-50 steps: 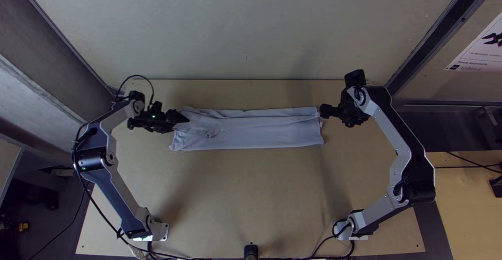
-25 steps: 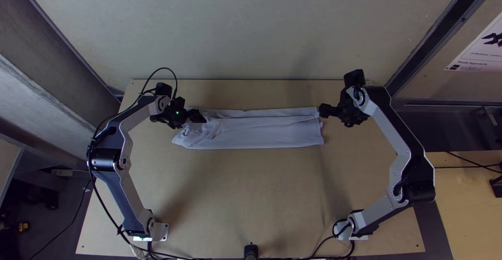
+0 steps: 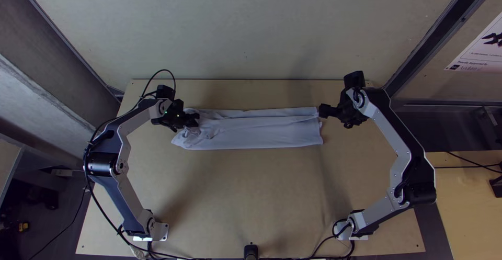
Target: Fold the t-shirt
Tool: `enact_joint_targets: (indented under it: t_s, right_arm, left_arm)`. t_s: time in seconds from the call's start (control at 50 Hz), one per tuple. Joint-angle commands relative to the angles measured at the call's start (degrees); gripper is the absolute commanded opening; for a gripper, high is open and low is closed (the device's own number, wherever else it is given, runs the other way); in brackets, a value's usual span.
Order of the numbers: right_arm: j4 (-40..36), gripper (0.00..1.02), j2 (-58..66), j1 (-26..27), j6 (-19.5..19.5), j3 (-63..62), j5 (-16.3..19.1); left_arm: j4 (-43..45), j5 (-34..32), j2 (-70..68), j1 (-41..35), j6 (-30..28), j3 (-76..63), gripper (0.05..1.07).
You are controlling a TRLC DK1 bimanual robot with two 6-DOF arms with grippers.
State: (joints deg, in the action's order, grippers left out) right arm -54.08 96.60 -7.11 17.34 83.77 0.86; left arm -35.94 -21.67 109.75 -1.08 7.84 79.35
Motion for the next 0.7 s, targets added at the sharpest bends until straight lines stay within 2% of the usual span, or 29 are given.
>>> enact_joint_targets:
  t_s: [0.0,0.48,0.68]
  right_arm:
    - [1.0,0.99,-2.2,0.26,1.11,-2.03,-0.25]
    - [2.05,0.99,-3.52,0.26,1.82,-3.7,-0.16]
    - [2.41,0.99,-3.52,-0.09,1.9,-3.61,-0.16]
  left_arm:
    - [-3.78,6.55,-0.59,4.42,-4.06,-3.68,0.08]
    - [-10.99,13.76,-1.56,25.43,-24.97,7.13,0.08]
    - [-11.25,18.51,-1.56,30.09,-32.09,9.86,0.08]
